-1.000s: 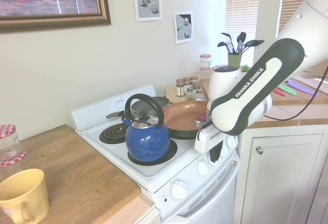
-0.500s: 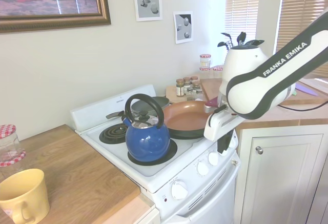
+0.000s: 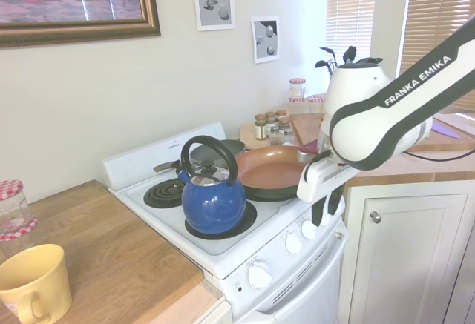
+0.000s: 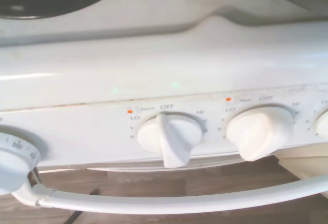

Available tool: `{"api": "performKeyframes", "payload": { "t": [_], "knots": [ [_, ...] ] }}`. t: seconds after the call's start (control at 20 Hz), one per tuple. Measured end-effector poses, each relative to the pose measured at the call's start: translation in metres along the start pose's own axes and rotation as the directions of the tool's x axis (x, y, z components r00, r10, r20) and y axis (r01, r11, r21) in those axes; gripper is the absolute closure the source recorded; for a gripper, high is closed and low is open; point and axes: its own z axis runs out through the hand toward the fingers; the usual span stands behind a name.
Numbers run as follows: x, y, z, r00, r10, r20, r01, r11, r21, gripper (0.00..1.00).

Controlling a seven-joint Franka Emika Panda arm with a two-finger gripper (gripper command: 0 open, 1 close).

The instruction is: Turn on the stove on the top left

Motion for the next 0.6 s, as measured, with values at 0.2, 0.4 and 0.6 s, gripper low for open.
{"api": "performKeyframes", "payload": {
  "t": [0.2, 0.4, 0.6],
  "knots": [
    [-0.0009, -0.0007, -0.0013, 1.0, -0.002, 0.002, 0.002, 1.0, 0.003, 0.0],
    [-0.0029, -0.0012, -0.0035, 1.0, -0.006, 0.0, 0.006, 1.0, 0.005, 0.0],
    [-0.0033, 0.0003, -0.0027, 1.0, -0.003, 0.002, 0.003, 1.0, 0.004, 0.0]
  ]
}}
